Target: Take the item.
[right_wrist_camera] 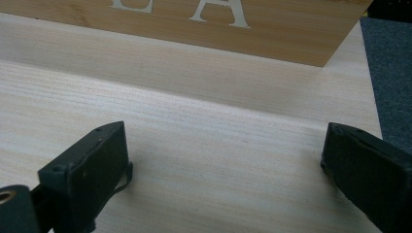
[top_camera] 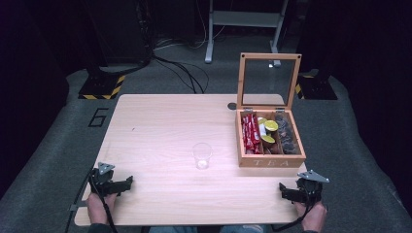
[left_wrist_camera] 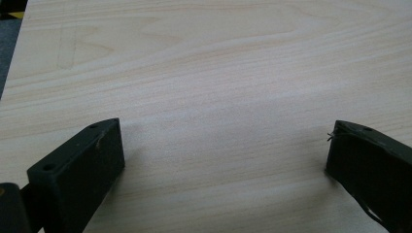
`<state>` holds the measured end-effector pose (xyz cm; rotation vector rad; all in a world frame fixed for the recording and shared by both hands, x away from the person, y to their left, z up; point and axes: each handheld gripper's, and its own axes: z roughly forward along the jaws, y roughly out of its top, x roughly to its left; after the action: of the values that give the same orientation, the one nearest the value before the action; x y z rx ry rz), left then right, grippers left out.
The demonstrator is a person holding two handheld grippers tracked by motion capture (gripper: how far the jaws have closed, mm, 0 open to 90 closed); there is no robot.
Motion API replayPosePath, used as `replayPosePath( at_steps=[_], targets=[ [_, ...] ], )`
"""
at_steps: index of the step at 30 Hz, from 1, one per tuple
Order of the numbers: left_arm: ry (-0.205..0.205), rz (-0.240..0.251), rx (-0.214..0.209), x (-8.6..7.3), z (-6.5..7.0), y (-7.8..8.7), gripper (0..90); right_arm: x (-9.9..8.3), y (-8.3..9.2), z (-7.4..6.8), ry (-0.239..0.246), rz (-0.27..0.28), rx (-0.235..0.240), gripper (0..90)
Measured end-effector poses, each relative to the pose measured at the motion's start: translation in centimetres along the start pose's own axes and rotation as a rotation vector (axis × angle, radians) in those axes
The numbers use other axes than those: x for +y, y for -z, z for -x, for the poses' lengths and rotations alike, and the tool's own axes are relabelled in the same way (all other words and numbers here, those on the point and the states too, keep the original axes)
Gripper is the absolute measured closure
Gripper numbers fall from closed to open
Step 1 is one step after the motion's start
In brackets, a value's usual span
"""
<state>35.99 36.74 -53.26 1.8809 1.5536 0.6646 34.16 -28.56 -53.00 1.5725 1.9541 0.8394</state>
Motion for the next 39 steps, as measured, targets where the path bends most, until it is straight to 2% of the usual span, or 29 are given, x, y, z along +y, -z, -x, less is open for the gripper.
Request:
replayPosePath(
  at_steps=[13,17,22,26,39],
  targets=[
    [0.001,-0.001,0.001,0.0,0.0,0.0,0.4,0.0,0.1,-0.1,-0.014,-0.007,-0.008,4.0],
    [0.001,-0.001,0.001,0.0,0.0,0.0,0.4,0.1,0.1,0.1,-0.002,-0.011,-0.007,4.5],
    [0.002,0.001,0.0,0.0,0.0,0.0,0.6,0.2,0.2,0.3,-0.02,-0.009,0.015,4.9],
    [0.001,-0.001,0.0,0.0,0.0,0.0,0.6,0.5,1.0,0.3,-0.04,0.003,0.024,6.2],
    [-0.009,-0.008,-0.002,0.0,0.0,0.1,0.6,3.3,3.9,0.1,-0.03,0.047,0.053,6.2]
  ],
)
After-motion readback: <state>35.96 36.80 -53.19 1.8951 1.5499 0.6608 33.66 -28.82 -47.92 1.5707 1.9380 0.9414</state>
